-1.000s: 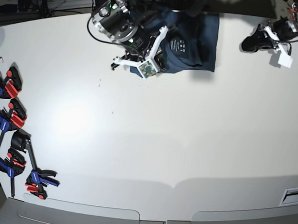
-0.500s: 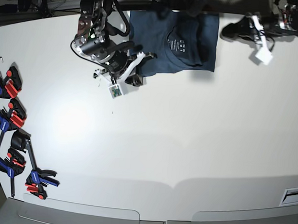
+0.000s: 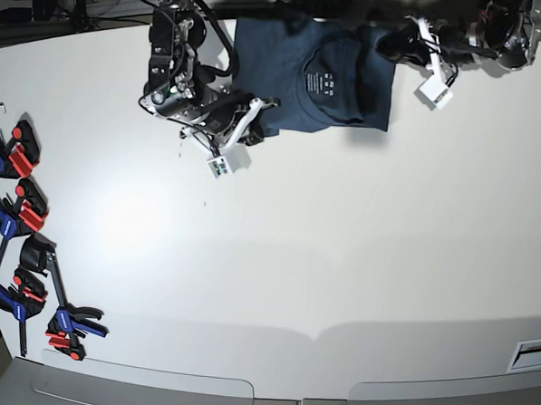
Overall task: Fold the T-shirt properly
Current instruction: 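Grasp the edge of the folded shirt bundle with the right gripper, then drag the folded bundle with the right gripper toward the clamps and release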
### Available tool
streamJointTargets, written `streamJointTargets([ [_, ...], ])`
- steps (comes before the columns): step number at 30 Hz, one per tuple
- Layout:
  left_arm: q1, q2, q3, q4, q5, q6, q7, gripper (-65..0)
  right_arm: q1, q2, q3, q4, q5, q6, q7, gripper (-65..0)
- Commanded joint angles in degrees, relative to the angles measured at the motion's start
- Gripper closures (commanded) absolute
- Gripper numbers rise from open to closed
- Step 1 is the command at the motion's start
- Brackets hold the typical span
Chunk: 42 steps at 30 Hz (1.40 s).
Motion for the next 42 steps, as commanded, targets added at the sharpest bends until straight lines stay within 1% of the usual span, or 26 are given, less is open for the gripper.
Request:
streamJointTargets([
  [1, -0.1, -0.6, -0.3, 0.8, -0.3, -0.5, -0.8, 0.0, 0.7, 0.1, 0.5, 1.0, 0.2, 0.2, 0.4, 0.0],
  [4, -0.1, -0.6, -0.3, 0.8, 1.8, -0.5, -1.1, 0.0, 0.7, 0.0, 2.0, 1.0, 0.2, 0.2, 0.3, 0.0],
  [8, -0.1, -0.6, -0.3, 0.8, 6.6, -0.5, -5.3, 0.0, 0.7, 0.0, 4.2, 1.2, 1.0, 0.2, 0.3, 0.0],
  [9, -0.2, -0.6, -0.3, 0.8, 7.8, -0.5, -6.4, 0.0, 0.7, 0.0, 4.8, 1.4, 1.8, 0.2, 0.2, 0.0],
  [12, -1.2, -0.6, -0.3, 0.8, 9.9, -0.5, -7.5, 0.0, 0.7, 0.0, 6.6, 2.3, 4.6, 0.2, -0.3, 0.0],
  [16, -4.0, -0.6, -0.3, 0.8, 11.9, -0.5, -11.2, 0.0, 0.7, 0.0, 8.8, 4.6, 7.8, 0.2, -1.0, 0.0],
  [18, -5.8, -0.2, -0.3, 0.8, 14.4, -0.5, -12.7, 0.0, 0.7, 0.0, 9.8, 6.3, 9.1, 0.3, -1.0, 0.0],
  [19, -6.8, 0.3, -0.3, 0.8, 16.0, 0.6, -13.0, 0.0, 0.7, 0.0, 10.2, 7.2, 9.8, 0.2, -1.0, 0.0],
  [21, -8.6, 1.6, -0.3, 0.8, 19.9, 4.5, -14.8, 0.0, 0.7, 0.0, 10.5, 9.1, 11.6, 0.6, -1.0, 0.0],
  [22, -9.3, 2.2, -0.3, 0.8, 22.0, 6.6, -16.5, 0.0, 0.7, 0.0, 10.4, 10.0, 13.1, 2.4, -1.4, 0.0],
  [23, -9.8, 2.7, -0.3, 0.8, 24.0, 8.8, -18.5, 0.0, 0.7, 0.0, 10.2, 10.7, 15.6, 5.6, -2.7, 0.0],
  [24, -10.3, 3.0, -0.3, 0.7, 25.6, 10.7, -20.4, 0.0, 0.7, 0.1, 9.7, 11.2, 19.2, 8.7, -5.0, 0.0],
  [27, -11.6, 3.3, -0.3, 0.7, 29.6, 16.8, -24.2, 0.0, 0.6, 0.1, 6.6, 11.5, 32.3, 8.7, -14.9, 0.0],
  [28, -12.1, 3.3, -0.3, 0.7, 30.9, 18.1, -24.7, 0.0, 0.4, 0.3, 5.0, 11.5, 35.3, 8.7, -18.0, 0.0],
  [29, -12.4, 3.3, -0.3, 0.7, 32.3, 19.6, -24.7, 0.0, 0.3, 0.7, 2.9, 11.5, 36.7, 8.7, -20.0, 0.0],
  [32, -13.0, 3.3, -0.4, 0.7, 35.2, 22.2, -24.7, 0.0, -0.3, 2.8, -4.2, 11.5, 36.4, 8.7, -22.7, 0.0],
  [34, -13.0, 3.0, -0.4, 0.7, 35.4, 22.4, -24.7, 0.0, -0.6, 4.3, -9.7, 11.5, 35.9, 8.7, -24.2, 0.0],
  [36, -13.0, 3.0, -0.4, 0.7, 35.4, 22.4, -24.6, 0.0, -0.7, 5.1, -14.5, 11.5, 33.3, 8.7, -23.9, 0.0],
  [38, -13.0, 3.0, -0.4, 0.7, 35.4, 22.4, -24.5, 0.0, -1.2, 5.3, -18.3, 11.5, 29.0, 8.7, -21.7, 0.0],
  [42, -12.9, 3.0, -0.4, 0.7, 35.4, 22.4, -24.4, 0.0, -2.1, 5.3, -22.7, 11.5, 15.7, 8.7, -13.8, 0.0],
])
